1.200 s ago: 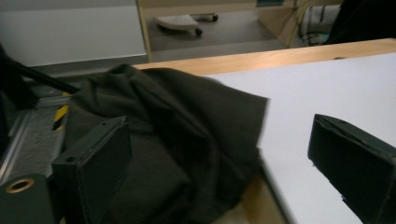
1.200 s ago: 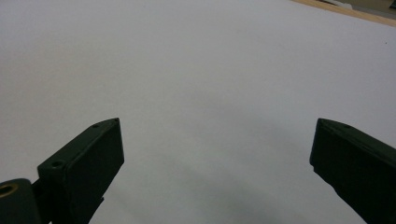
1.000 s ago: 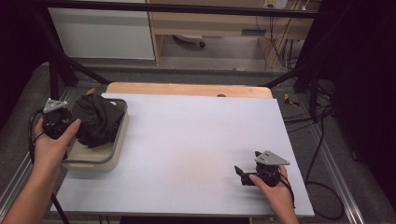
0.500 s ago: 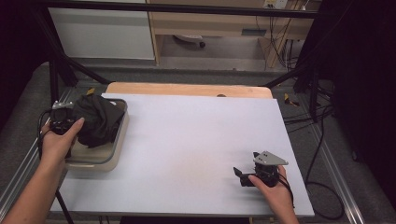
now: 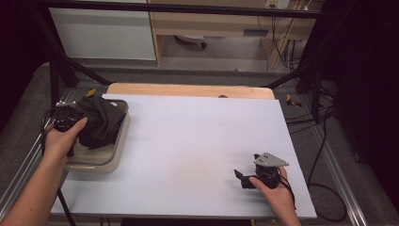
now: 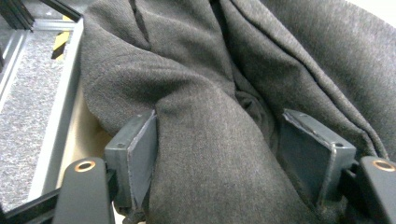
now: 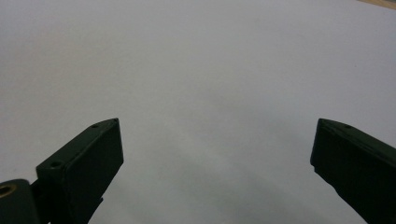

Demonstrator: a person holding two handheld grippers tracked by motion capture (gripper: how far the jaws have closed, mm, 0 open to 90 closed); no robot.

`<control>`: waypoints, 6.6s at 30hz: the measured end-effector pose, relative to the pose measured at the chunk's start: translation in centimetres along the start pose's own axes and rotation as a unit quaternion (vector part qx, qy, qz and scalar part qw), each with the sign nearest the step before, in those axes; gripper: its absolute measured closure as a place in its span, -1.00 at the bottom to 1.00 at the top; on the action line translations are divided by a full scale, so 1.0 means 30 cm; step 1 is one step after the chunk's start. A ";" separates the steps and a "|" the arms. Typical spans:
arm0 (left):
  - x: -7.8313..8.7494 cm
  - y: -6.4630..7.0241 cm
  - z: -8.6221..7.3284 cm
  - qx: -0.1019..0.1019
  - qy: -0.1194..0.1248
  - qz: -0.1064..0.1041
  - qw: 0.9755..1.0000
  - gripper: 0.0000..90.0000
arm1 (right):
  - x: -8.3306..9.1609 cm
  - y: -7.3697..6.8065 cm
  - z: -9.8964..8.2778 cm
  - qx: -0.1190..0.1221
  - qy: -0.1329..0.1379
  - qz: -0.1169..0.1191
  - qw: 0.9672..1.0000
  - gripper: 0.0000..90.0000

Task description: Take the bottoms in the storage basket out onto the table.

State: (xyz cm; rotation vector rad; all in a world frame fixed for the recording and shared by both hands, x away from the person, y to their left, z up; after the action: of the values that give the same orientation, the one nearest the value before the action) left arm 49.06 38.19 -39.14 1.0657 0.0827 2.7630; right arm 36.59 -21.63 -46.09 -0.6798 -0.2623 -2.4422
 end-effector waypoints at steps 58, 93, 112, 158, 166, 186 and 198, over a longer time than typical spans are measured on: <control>0.087 0.025 0.068 0.049 0.047 -0.057 0.996 0.66 | -0.012 -0.011 -0.001 0.008 -0.008 0.013 1.000 -0.93; -0.096 0.007 -0.065 0.104 -0.012 -0.012 0.994 0.03 | -0.029 -0.027 -0.009 0.014 -0.025 0.036 0.999 -0.93; 0.017 -0.031 -0.014 0.173 0.075 -0.102 0.977 0.60 | -0.027 -0.026 -0.007 0.014 -0.023 0.033 0.999 -0.93; 0.275 0.193 0.294 0.159 0.207 -0.262 0.929 0.62 | -0.019 -0.022 0.002 0.014 -0.010 0.030 0.999 -0.93; 0.269 0.224 0.311 0.170 0.207 -0.277 0.923 0.62 | -0.017 -0.021 0.002 0.013 -0.009 0.029 0.999 -0.93; 0.353 0.378 0.423 0.123 0.207 -0.306 0.921 0.61 | -0.013 -0.019 0.003 0.013 -0.007 0.026 1.000 -0.93; 0.304 0.508 0.440 0.117 0.192 -0.327 0.918 0.61 | -0.014 -0.017 0.000 0.011 -0.012 0.023 1.000 -0.93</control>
State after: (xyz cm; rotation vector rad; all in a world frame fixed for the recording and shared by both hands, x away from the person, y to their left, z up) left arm 49.05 24.77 -21.57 0.3950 0.6995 2.3154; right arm 36.57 -21.01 -46.31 -0.6980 -0.2789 -2.3846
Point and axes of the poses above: each handheld gripper's, and its own axes: x roughly backward along the jaws, z roughly out of its top, y roughly to its right, the point moved 3 cm from there along -x, roughly forward along the jaws, and after that the axes turned 1 degree about y, right-handed, at the moved point
